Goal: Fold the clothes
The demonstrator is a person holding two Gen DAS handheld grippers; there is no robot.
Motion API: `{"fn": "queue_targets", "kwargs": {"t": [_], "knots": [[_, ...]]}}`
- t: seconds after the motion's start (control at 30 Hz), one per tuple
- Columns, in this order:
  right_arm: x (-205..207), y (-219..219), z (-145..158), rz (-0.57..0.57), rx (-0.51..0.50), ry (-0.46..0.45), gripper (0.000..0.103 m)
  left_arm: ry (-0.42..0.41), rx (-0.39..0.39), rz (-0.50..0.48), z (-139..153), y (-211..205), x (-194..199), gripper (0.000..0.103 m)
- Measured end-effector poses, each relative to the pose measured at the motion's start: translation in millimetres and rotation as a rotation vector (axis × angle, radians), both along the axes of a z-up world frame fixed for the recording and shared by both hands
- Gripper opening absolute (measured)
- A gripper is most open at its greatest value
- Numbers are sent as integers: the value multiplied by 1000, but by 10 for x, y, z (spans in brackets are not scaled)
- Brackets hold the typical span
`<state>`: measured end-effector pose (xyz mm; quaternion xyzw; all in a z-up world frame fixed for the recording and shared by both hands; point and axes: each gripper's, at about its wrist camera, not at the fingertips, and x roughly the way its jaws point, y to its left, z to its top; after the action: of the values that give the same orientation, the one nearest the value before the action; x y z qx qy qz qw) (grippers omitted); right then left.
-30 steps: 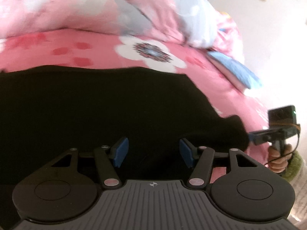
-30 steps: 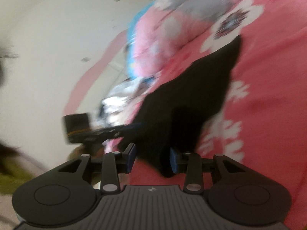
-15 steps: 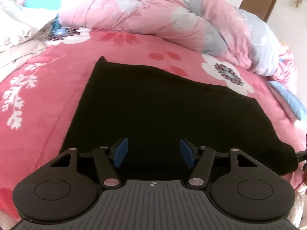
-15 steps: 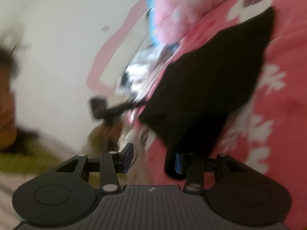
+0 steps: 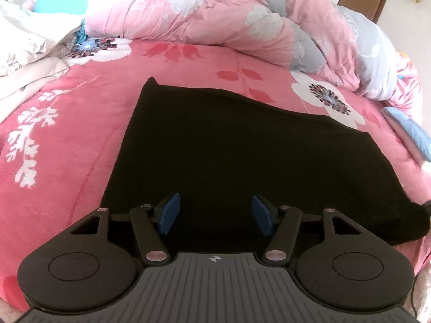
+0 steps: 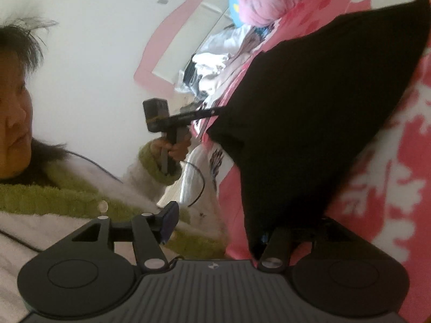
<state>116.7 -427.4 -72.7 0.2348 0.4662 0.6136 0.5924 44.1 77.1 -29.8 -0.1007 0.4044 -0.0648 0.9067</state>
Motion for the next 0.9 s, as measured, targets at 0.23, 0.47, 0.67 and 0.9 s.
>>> {"fn": "queue_targets", "kwargs": {"t": [0.23,0.47,0.67,0.9], "knots": [[161,122,-63,3,15,35,67,-2,9,11,23,74,-23,60],[65,36,28,80,-15,16,67,2,20,15,31,134,-15,60],[160,23,-19,54,-5,46,68,3,28,10,35,152,-12,60],[-42,-331,62,-19,-88,40,67,-43,34,4,323,280,-132,60]]}}
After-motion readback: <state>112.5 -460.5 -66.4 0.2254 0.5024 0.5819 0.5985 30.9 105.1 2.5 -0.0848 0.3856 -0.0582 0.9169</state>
